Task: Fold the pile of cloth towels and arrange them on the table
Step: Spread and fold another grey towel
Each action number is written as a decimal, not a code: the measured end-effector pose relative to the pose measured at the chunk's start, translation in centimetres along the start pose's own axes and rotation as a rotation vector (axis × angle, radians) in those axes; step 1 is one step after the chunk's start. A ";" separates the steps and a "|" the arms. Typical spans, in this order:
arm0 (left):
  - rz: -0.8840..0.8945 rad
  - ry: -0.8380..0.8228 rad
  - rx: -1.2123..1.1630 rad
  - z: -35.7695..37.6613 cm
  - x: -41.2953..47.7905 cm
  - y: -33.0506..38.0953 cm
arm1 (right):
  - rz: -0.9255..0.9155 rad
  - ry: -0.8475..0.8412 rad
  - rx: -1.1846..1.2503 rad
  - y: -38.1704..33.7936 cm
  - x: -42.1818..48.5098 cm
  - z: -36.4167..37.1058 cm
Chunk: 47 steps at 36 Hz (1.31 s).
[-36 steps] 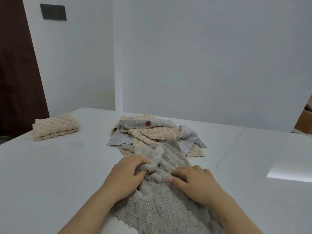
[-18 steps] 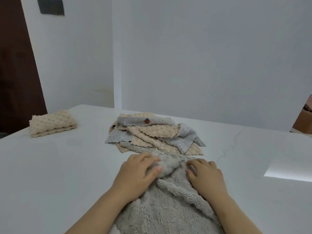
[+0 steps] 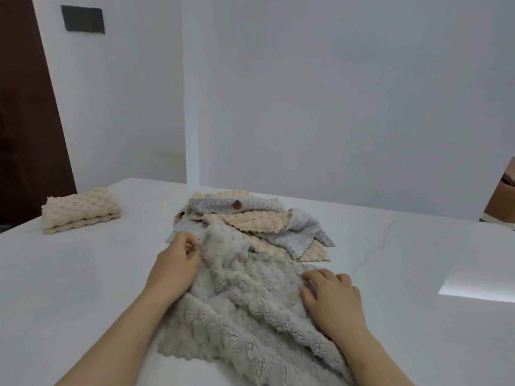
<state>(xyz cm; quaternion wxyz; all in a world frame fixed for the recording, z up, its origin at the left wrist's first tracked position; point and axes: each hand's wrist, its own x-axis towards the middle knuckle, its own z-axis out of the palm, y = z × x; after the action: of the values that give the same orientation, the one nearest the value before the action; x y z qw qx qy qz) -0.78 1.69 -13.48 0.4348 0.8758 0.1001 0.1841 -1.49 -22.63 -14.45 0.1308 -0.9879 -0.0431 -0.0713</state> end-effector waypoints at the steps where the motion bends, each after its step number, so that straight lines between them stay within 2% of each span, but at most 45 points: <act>1: -0.042 -0.044 0.043 -0.1 0.4 -0.6 | 0.002 0.002 0.005 0.0 0.0 0.0; 4: -0.105 -0.148 -0.036 -0.4 0.8 -1.0 | 0.048 0.003 0.026 0.0 0.1 0.1; 6: -0.083 -0.211 -0.103 -0.3 1.0 -1.0 | 0.095 -0.004 0.031 0.2 0.1 0.1; 8: -0.011 -0.262 -0.063 0.2 0.8 -1.1 | 0.103 -0.023 0.035 0.5 0.1 0.2; 13: 0.164 -0.170 -0.032 0.4 0.1 -1.1 | 0.000 -0.003 0.043 0.5 0.1 0.0; 16: 0.277 -0.105 -0.056 -0.3 0.3 -0.4 | -0.057 0.119 0.079 0.6 0.0 -0.2; 20: 0.390 -0.082 -0.008 -1.1 1.2 0.3 | -0.095 0.394 0.205 1.3 0.6 -0.3; 24: 0.345 -0.052 0.035 -0.6 2.7 -0.3 | -0.037 0.386 0.209 2.0 2.3 0.1; 29: 0.284 -0.161 0.199 1.2 4.0 -1.2 | -0.004 0.353 0.212 2.4 4.7 0.3; 33: 0.235 -0.240 0.378 1.9 4.6 -2.1 | -0.001 0.221 0.150 2.8 6.7 0.5; 36: 0.229 -0.241 0.447 2.2 4.8 -2.4 | 0.069 0.118 0.113 2.9 7.7 0.7; 39: 0.207 -0.225 0.493 2.3 4.9 -2.6 | 0.134 0.094 0.139 3.1 8.2 0.9; 41: 0.191 -0.218 0.521 2.3 5.0 -2.7 | 0.138 0.138 0.202 3.1 8.2 0.9; 44: 0.182 -0.203 0.505 2.2 4.9 -2.6 | 0.184 0.285 0.488 3.4 7.4 0.5; 47: 0.186 -0.109 0.320 1.7 4.3 -2.2 | 0.268 0.371 0.725 3.6 5.1 -0.4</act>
<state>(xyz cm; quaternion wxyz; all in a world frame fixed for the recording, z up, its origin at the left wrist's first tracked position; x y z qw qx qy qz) 3.80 3.23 -15.22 0.2757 0.9480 0.0232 0.1575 3.85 -25.90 -14.24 0.4831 -0.8454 0.0875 -0.2103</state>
